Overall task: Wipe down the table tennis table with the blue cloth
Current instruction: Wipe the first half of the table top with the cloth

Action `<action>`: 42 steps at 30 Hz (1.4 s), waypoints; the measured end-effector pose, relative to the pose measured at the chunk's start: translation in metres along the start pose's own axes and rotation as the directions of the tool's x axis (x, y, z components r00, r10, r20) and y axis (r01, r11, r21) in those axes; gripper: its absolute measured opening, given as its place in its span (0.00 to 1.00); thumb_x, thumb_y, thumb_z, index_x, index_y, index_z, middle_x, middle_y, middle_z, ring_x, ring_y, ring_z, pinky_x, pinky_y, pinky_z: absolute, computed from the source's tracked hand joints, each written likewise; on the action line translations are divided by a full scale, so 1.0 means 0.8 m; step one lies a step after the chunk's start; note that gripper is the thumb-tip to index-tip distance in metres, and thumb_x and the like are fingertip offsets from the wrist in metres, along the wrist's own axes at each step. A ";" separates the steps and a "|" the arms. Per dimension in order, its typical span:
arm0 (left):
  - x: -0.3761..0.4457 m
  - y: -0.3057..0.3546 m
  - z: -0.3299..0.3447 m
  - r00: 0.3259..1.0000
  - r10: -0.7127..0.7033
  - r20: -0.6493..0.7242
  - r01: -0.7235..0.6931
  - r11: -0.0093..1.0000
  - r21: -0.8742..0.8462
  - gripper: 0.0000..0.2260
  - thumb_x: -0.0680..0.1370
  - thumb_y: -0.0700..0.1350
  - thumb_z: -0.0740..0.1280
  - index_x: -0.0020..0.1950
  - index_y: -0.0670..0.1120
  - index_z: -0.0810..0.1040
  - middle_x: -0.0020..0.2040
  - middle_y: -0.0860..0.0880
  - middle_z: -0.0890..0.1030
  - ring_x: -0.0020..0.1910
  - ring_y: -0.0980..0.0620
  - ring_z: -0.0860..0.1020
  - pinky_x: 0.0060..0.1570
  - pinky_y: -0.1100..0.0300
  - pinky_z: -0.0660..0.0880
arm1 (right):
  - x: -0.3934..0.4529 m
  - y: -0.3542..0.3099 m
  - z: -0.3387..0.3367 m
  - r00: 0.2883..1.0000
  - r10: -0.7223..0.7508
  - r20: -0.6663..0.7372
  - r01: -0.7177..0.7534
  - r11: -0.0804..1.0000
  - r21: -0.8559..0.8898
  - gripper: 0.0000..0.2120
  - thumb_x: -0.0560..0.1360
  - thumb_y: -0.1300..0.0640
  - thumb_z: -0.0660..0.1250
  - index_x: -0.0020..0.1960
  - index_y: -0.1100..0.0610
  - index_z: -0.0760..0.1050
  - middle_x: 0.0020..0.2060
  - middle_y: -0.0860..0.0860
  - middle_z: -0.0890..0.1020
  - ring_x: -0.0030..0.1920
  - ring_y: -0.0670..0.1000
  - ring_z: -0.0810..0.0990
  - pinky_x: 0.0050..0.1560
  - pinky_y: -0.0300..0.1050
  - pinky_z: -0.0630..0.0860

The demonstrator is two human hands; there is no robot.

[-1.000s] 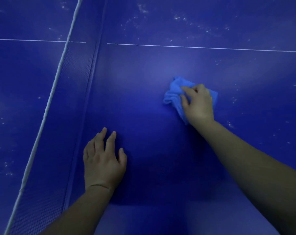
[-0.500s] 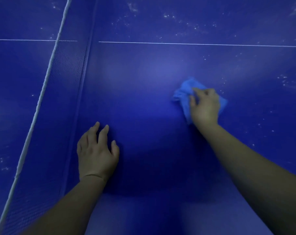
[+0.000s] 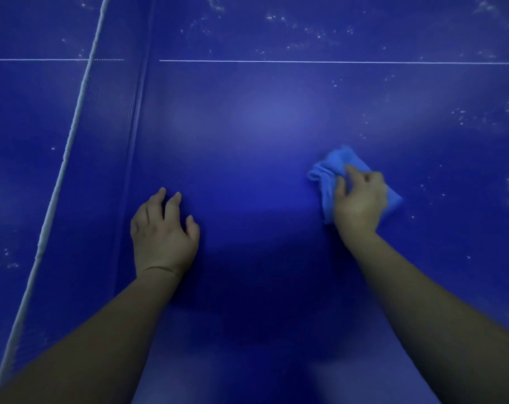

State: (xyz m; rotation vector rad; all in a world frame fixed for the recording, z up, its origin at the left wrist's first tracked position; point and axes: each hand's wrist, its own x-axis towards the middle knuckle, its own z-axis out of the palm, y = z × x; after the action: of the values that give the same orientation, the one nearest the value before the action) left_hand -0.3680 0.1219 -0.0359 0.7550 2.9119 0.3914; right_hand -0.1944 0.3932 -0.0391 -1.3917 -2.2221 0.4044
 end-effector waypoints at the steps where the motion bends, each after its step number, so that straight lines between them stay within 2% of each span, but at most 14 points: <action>1: -0.001 0.000 0.000 1.000 0.008 0.000 -0.008 1.000 0.008 0.23 0.79 0.51 0.60 0.73 0.46 0.67 0.76 0.44 0.63 0.73 0.42 0.60 0.73 0.43 0.57 | -0.014 0.009 -0.009 0.994 0.084 -0.065 -0.085 0.996 -0.020 0.16 0.76 0.57 0.66 0.62 0.58 0.78 0.50 0.62 0.75 0.49 0.63 0.75 0.50 0.54 0.70; 3: -0.002 0.003 -0.002 1.000 0.018 0.010 -0.018 1.000 0.021 0.23 0.80 0.50 0.59 0.74 0.45 0.67 0.76 0.43 0.62 0.74 0.42 0.60 0.73 0.43 0.56 | -0.056 0.008 -0.016 0.993 0.074 -0.093 -0.078 0.996 -0.040 0.15 0.73 0.59 0.68 0.60 0.58 0.79 0.46 0.62 0.76 0.46 0.64 0.75 0.45 0.55 0.71; 8: -0.005 0.013 -0.005 1.000 0.024 -0.018 -0.024 1.000 0.010 0.21 0.79 0.46 0.61 0.72 0.41 0.69 0.75 0.41 0.64 0.73 0.40 0.61 0.73 0.41 0.57 | -0.068 -0.006 -0.009 0.912 -0.381 0.150 0.376 0.925 0.062 0.14 0.73 0.59 0.70 0.58 0.57 0.81 0.44 0.59 0.76 0.44 0.61 0.76 0.44 0.54 0.72; 10: -0.014 0.027 -0.003 0.998 0.013 -0.067 -0.015 0.999 -0.038 0.21 0.79 0.43 0.63 0.71 0.41 0.70 0.74 0.41 0.65 0.72 0.40 0.63 0.72 0.41 0.59 | -0.023 0.021 -0.014 0.946 -0.289 0.148 0.292 0.957 0.003 0.15 0.74 0.58 0.68 0.60 0.57 0.80 0.48 0.60 0.76 0.49 0.63 0.76 0.48 0.55 0.71; 12: -0.025 0.052 0.001 0.997 0.020 -0.080 -0.028 0.995 -0.092 0.21 0.78 0.42 0.63 0.71 0.40 0.70 0.74 0.40 0.65 0.72 0.39 0.63 0.71 0.41 0.60 | 0.016 0.073 -0.030 0.998 -0.039 0.050 0.044 0.995 -0.094 0.15 0.76 0.55 0.65 0.62 0.56 0.78 0.53 0.62 0.75 0.52 0.64 0.75 0.53 0.56 0.70; 15: -0.040 0.099 0.015 0.997 0.067 -0.048 -0.074 0.986 -0.151 0.20 0.78 0.43 0.63 0.71 0.42 0.70 0.75 0.42 0.65 0.73 0.40 0.62 0.71 0.43 0.59 | 0.011 0.118 -0.055 0.941 0.291 -0.172 -0.315 0.940 -0.130 0.16 0.77 0.54 0.63 0.64 0.55 0.77 0.53 0.62 0.73 0.51 0.65 0.73 0.52 0.57 0.70; 17: -0.046 0.130 0.025 0.994 0.106 -0.021 -0.108 0.982 -0.156 0.21 0.79 0.44 0.63 0.71 0.43 0.70 0.75 0.43 0.64 0.73 0.41 0.62 0.72 0.44 0.59 | -0.015 0.109 -0.049 0.960 0.224 -0.166 -0.247 0.959 -0.136 0.16 0.76 0.56 0.64 0.62 0.55 0.77 0.51 0.62 0.74 0.48 0.65 0.74 0.49 0.57 0.70; 20: -0.042 0.168 0.041 0.991 0.132 0.016 -0.128 0.981 -0.142 0.22 0.79 0.48 0.62 0.73 0.45 0.68 0.76 0.45 0.62 0.75 0.44 0.59 0.74 0.46 0.55 | -0.007 0.089 -0.037 0.992 -0.121 0.032 0.124 0.989 -0.081 0.15 0.75 0.57 0.66 0.62 0.56 0.78 0.48 0.61 0.75 0.49 0.64 0.74 0.49 0.57 0.71; 22: -0.035 0.185 0.052 0.993 0.115 0.030 -0.111 0.987 -0.115 0.23 0.80 0.51 0.60 0.74 0.46 0.66 0.77 0.45 0.60 0.75 0.45 0.57 0.76 0.46 0.51 | 0.036 0.099 -0.039 0.970 -0.218 0.106 0.225 0.972 -0.065 0.16 0.76 0.56 0.65 0.63 0.56 0.77 0.50 0.60 0.75 0.51 0.63 0.73 0.52 0.57 0.71; 28: -0.028 0.201 0.068 0.998 0.050 -0.027 -0.050 0.999 -0.017 0.24 0.79 0.52 0.58 0.75 0.47 0.65 0.76 0.43 0.61 0.74 0.41 0.58 0.74 0.42 0.53 | 0.064 0.160 -0.070 0.986 0.151 -0.071 -0.158 0.981 -0.110 0.17 0.76 0.55 0.63 0.64 0.55 0.77 0.53 0.62 0.74 0.52 0.63 0.74 0.52 0.55 0.68; 31: -0.027 0.200 0.066 0.999 0.041 -0.035 -0.040 0.999 0.018 0.24 0.79 0.52 0.58 0.74 0.47 0.65 0.75 0.43 0.62 0.74 0.41 0.59 0.73 0.41 0.55 | 0.029 0.133 -0.059 0.995 -0.080 0.064 0.081 0.997 -0.014 0.16 0.74 0.56 0.67 0.61 0.55 0.79 0.49 0.61 0.76 0.49 0.63 0.75 0.49 0.56 0.70; 35: -0.026 0.201 0.066 1.000 0.009 -0.020 -0.008 0.999 0.037 0.24 0.79 0.53 0.59 0.75 0.48 0.65 0.76 0.45 0.61 0.74 0.43 0.58 0.74 0.43 0.54 | 0.105 0.091 -0.022 0.878 -0.401 0.263 0.390 0.916 0.096 0.15 0.77 0.54 0.65 0.63 0.52 0.78 0.51 0.58 0.75 0.52 0.60 0.74 0.53 0.54 0.69; 37: -0.024 0.202 0.066 1.000 -0.008 -0.017 0.009 0.999 0.042 0.24 0.79 0.53 0.59 0.75 0.49 0.64 0.76 0.47 0.60 0.75 0.44 0.57 0.74 0.44 0.52 | 0.163 0.097 -0.008 0.896 -0.355 0.268 0.360 0.932 0.033 0.16 0.78 0.52 0.63 0.65 0.49 0.76 0.55 0.58 0.74 0.56 0.60 0.73 0.56 0.53 0.68; 42: -0.024 0.203 0.066 1.000 -0.024 -0.016 0.024 0.999 0.034 0.23 0.79 0.52 0.61 0.74 0.50 0.65 0.76 0.47 0.61 0.74 0.43 0.58 0.74 0.43 0.54 | 0.182 0.133 -0.010 0.999 0.043 0.025 -0.042 0.998 -0.047 0.16 0.78 0.52 0.63 0.65 0.49 0.75 0.55 0.56 0.74 0.56 0.58 0.72 0.57 0.51 0.66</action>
State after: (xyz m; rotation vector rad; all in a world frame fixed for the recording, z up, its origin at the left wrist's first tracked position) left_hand -0.2671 0.2610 -0.0416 0.7244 2.9467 0.3478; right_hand -0.1625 0.5704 -0.0485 -1.4675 -2.2395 0.3898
